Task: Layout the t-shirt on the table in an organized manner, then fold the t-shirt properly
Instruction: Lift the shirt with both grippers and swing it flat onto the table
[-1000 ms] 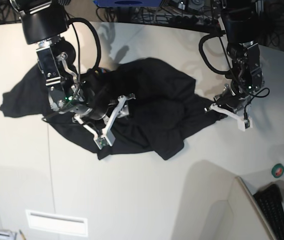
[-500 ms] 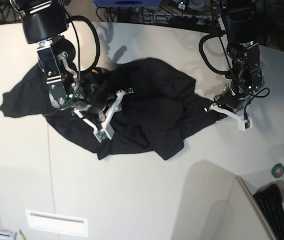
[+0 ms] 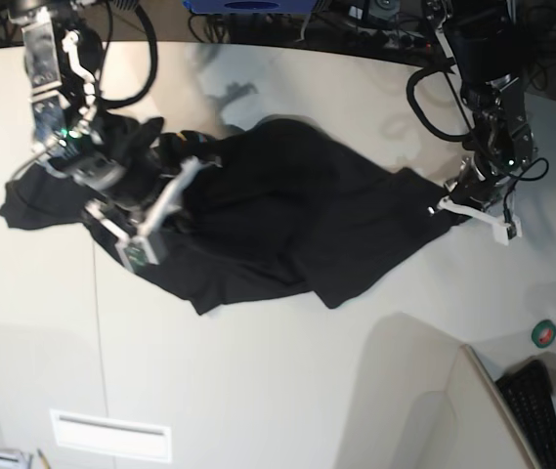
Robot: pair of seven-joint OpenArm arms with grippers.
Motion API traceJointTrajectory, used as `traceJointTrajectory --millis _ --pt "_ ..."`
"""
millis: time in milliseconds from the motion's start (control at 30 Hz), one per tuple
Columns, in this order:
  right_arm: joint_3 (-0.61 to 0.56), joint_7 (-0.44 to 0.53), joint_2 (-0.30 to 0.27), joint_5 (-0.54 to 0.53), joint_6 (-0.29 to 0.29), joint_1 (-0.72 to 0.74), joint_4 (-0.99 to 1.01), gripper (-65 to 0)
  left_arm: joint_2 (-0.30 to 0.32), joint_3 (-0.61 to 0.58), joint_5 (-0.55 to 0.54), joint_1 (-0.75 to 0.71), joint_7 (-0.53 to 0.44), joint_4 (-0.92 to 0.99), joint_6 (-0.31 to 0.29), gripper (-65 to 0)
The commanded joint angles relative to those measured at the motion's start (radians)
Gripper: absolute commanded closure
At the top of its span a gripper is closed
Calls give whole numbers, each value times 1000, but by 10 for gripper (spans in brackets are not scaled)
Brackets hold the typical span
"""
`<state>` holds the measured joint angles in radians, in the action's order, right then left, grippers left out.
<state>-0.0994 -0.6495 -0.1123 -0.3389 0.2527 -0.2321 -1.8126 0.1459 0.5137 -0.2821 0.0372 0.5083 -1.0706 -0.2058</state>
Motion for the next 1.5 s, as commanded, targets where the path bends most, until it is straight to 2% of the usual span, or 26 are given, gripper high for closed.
traceJointTrajectory --millis 0,133,233,300,433,567,667,767,867,1000,1133,1233,1267,1333,1467 --pt "36 15 -3 -10 7 -20 -43 0 17 9 10 2 10 -33 9 0" --pt "151 15 -7 -9 7 -99 -77 0 19 10 13 -64 11 -156 9 0" --pt "186 13 -7 -6 7 -100 -36 0 19 6 13 -90 13 -227 9 0" --pt "200 13 -13 -6 7 -48 20 0 19 -5 13 -82 13 -233 10 0" --pt "211 13 -73 -6 7 113 147 0 21 -114 14 7 14 -228 12 0" --pt "209 13 -149 -6 7 336 293 0 19 -243 14 145 16 -208 21 0" --pt "209 18 -215 -6 9 520 417 0 17 -338 13 300 16 -133 99 0" --pt "203 21 -277 -4 10 672 475 0 17 -375 13 458 14 -47 134 0" --pt "203 21 -330 -4 10 805 466 0 17 -373 10 614 14 -1 141 0" --pt "203 21 -410 -4 15 911 316 0 21 -373 13 738 48 -86 141 0" --pt "212 15 -461 -4 75 840 84 0 57 -372 5 717 207 -326 141 0" --pt "289 15 -453 -4 95 626 -86 0 67 -310 7 567 257 -563 134 0" --pt "318 20 -439 -4 95 549 -128 0 67 -283 5 510 260 -621 134 0" --pt "378 21 -376 -4 95 386 -163 0 68 -234 5 366 257 -713 133 0" --pt "479 21 -252 -4 95 149 -79 0 79 -171 8 109 230 -722 133 0"
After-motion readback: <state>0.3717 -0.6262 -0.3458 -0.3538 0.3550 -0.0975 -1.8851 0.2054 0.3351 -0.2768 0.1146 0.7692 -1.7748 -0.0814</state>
